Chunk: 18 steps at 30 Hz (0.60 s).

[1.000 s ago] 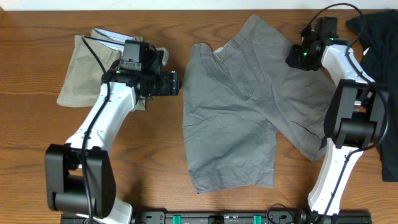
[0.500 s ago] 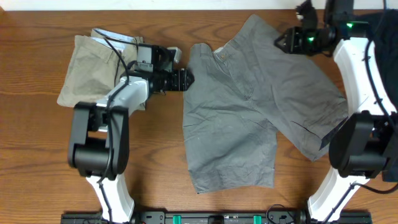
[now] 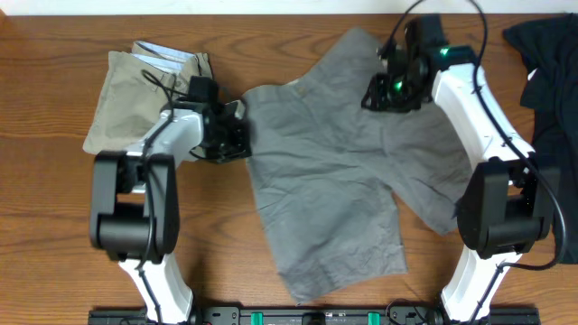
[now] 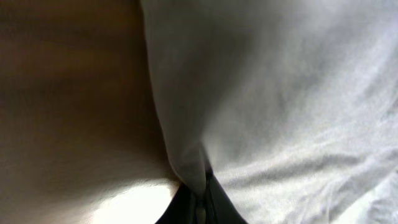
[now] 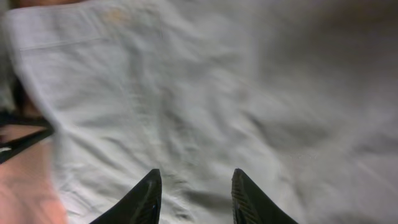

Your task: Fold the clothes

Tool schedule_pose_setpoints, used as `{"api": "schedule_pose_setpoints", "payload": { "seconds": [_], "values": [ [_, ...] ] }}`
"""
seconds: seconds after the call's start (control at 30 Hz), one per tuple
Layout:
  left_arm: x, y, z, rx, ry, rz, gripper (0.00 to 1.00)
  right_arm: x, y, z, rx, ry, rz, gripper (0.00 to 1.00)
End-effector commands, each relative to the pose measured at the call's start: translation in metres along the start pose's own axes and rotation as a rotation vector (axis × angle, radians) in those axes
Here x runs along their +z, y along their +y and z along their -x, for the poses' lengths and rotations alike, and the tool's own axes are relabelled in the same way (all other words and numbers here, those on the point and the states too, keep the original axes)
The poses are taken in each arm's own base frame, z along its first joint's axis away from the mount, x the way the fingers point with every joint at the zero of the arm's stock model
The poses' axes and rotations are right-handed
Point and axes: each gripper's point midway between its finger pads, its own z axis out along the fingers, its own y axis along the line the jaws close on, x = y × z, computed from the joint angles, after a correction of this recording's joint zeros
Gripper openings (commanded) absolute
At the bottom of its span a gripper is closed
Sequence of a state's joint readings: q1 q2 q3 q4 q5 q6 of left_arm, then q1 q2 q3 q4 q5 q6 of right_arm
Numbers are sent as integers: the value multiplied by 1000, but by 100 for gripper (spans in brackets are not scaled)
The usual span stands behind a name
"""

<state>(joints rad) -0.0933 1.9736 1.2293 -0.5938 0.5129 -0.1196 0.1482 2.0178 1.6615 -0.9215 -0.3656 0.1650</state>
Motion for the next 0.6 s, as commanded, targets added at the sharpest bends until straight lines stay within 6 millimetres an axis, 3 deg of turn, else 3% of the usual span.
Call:
{"api": "schedule_pose_setpoints", "payload": {
  "seconds": [0.0,0.13,0.27,0.37,0.47,0.57],
  "values": [
    [-28,9,1,-6,-47,115,6,31,-21,-33,147,85,-67,35],
    [-47,-3,-14,-17,-27,117,6,54,-51,-61,250,109,-164,31],
    [-66,-11,-24,-10,-34,125,6,61,-84,-67,324,60,-296,28],
    [-80,-15,-27,-2,-56,133,15,60,-103,-56,359,-9,-357,27],
    [-92,-21,-25,14,-93,125,38,55,-129,-33,405,-132,-435,22],
    [-100,-26,-24,25,-119,120,53,50,-150,-1,441,-274,-446,17]
  ]
}}
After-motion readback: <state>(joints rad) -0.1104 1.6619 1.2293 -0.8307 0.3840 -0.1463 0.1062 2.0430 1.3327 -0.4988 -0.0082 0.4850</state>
